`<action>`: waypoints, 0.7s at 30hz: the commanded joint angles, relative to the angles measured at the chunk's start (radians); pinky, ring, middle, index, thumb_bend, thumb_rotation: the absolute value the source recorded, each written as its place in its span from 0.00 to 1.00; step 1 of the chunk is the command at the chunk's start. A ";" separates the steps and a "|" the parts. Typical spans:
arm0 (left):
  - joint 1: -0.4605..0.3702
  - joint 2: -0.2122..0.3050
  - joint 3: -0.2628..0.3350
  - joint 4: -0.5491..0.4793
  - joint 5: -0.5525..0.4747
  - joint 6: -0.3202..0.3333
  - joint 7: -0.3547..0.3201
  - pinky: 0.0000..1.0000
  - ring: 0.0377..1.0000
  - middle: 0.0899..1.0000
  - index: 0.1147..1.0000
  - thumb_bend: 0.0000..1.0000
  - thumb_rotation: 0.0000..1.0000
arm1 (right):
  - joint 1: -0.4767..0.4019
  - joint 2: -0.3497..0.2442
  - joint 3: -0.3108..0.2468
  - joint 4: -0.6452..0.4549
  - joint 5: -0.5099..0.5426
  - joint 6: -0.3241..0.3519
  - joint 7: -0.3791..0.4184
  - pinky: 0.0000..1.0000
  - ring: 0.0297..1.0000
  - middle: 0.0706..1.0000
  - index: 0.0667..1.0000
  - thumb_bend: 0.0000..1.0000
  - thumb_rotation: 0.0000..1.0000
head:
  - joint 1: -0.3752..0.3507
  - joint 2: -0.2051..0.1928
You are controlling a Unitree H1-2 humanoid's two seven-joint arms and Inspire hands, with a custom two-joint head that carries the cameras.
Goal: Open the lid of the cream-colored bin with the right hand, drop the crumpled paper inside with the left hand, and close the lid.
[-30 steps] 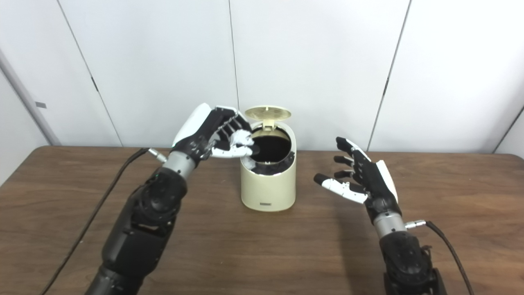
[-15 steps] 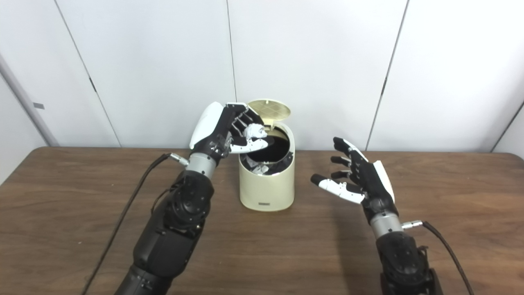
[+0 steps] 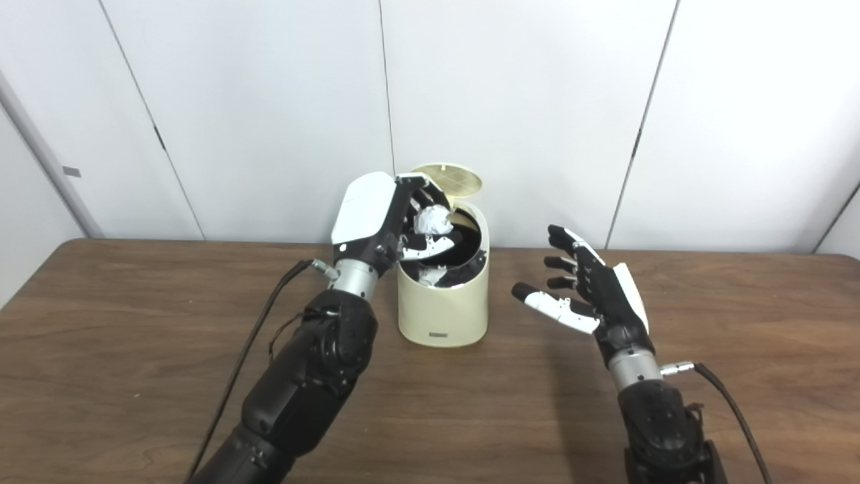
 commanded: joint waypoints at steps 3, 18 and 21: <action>-0.034 0.011 -0.039 0.020 0.028 0.007 -0.046 0.30 0.40 0.47 0.49 0.47 0.00 | -0.026 -0.003 -0.008 -0.043 -0.005 -0.029 -0.019 0.68 0.79 0.87 0.86 0.67 0.38 | -0.003 0.003; -0.038 0.034 -0.051 0.000 0.034 0.042 -0.124 0.44 0.56 0.63 0.63 0.91 0.01 | -0.029 -0.005 -0.010 -0.047 -0.007 -0.021 -0.020 0.69 0.79 0.88 0.86 0.66 0.36 | 0.004 0.008; -0.034 0.041 -0.053 -0.015 0.033 0.049 -0.145 0.46 0.58 0.64 0.63 0.90 0.01 | -0.029 -0.003 -0.011 -0.044 -0.004 -0.024 -0.020 0.69 0.80 0.88 0.87 0.66 0.36 | 0.005 0.009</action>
